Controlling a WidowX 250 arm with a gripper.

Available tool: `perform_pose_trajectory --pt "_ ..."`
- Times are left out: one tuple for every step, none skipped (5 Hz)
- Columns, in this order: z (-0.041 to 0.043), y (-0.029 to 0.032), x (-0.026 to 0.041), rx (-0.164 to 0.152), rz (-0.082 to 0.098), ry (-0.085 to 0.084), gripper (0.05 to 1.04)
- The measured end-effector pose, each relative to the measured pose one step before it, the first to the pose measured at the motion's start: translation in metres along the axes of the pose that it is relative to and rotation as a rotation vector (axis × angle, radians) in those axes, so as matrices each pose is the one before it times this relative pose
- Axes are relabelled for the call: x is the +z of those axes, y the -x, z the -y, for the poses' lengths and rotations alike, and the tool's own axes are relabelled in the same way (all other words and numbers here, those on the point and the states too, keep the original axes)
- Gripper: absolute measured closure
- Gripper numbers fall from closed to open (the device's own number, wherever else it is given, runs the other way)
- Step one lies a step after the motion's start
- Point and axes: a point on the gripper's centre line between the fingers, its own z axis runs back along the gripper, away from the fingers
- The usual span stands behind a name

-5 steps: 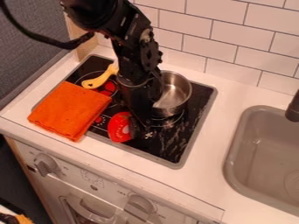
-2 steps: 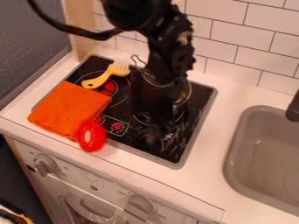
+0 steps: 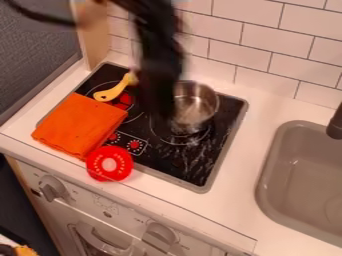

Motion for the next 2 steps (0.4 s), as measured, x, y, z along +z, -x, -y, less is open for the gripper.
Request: perform_pose_trajectory --pt "0.01094 -0.00285 0.00156 0.0326 0.0067 0.0605 0.083" --pt "-0.00377 0.00257 0.00027 0.0435 -0.0052 -0.0068 0.083"
